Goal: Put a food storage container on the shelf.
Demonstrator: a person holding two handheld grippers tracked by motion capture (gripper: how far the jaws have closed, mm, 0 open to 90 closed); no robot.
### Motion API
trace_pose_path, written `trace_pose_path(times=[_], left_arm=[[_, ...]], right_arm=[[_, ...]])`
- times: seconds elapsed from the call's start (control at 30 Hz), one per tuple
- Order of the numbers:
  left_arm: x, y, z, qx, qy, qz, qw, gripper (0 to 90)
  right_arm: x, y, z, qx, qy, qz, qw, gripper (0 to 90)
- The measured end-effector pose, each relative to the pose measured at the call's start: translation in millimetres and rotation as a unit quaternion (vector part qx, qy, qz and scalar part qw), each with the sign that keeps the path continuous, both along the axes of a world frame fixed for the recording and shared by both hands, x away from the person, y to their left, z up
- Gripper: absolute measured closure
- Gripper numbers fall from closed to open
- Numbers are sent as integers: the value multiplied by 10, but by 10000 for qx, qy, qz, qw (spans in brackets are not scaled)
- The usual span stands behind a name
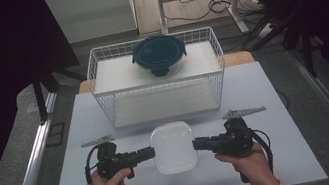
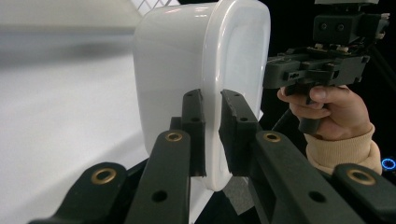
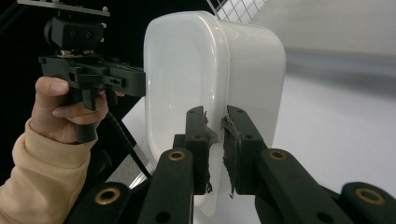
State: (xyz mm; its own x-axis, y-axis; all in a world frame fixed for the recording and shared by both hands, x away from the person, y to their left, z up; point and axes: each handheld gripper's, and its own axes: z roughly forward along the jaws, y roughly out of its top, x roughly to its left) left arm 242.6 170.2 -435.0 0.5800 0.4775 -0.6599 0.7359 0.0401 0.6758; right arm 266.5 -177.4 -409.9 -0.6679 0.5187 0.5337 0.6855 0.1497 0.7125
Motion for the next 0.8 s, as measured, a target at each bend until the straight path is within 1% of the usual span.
trace_pose_path(times=[0.07, 0.1, 0.13, 0.17, 0.2, 0.27, 0.33, 0.37, 0.4, 0.5, 0.53, 0.6, 0.67, 0.7, 0.8], left_arm=[[10, 6, 26, -2, -15, 1, 10000, 809], [34, 15, 81, -17, -58, 9, 10000, 809], [34, 15, 81, -17, -58, 9, 10000, 809], [65, 19, 144, -8, -112, 30, 9999, 809], [65, 19, 144, -8, -112, 30, 9999, 809], [105, 17, 214, 22, -207, 64, 9998, 808], [155, 15, 280, 77, -290, 73, 9995, 808], [213, 16, 334, 92, -331, 52, 9994, 808], [242, 17, 357, 90, -356, 44, 9993, 807], [294, 13, 400, 82, -370, 40, 9993, 807], [331, 9, 450, 96, -396, 59, 9992, 807], [344, 10, 478, 116, -427, 65, 9990, 807], [366, 21, 532, 132, -467, 75, 9988, 807], [385, 36, 577, 120, -462, 93, 9988, 807], [409, 61, 637, 118, -459, 156, 9988, 805]], right_arm=[[24, 9, 61, 2, -56, 29, 10000, 792], [37, 12, 94, 2, -81, 42, 10000, 792], [37, 12, 94, 2, -81, 42, 10000, 792], [72, 15, 158, 11, -122, 84, 9999, 792], [72, 15, 158, 11, -122, 84, 9999, 792], [147, 18, 239, 60, -254, 105, 9996, 794], [171, 19, 263, 70, -272, 102, 9996, 794], [216, 23, 308, 58, -320, 84, 9994, 794], [236, 22, 334, 63, -350, 84, 9993, 794], [300, 17, 419, 68, -401, 92, 9991, 794], [323, 15, 444, 56, -418, 90, 9991, 794], [342, 18, 470, 44, -424, 89, 9991, 795], [375, 28, 527, 49, -438, 97, 9990, 795], [401, 40, 569, 62, -458, 112, 9989, 796], [445, 70, 634, 86, -445, 115, 9989, 796]])
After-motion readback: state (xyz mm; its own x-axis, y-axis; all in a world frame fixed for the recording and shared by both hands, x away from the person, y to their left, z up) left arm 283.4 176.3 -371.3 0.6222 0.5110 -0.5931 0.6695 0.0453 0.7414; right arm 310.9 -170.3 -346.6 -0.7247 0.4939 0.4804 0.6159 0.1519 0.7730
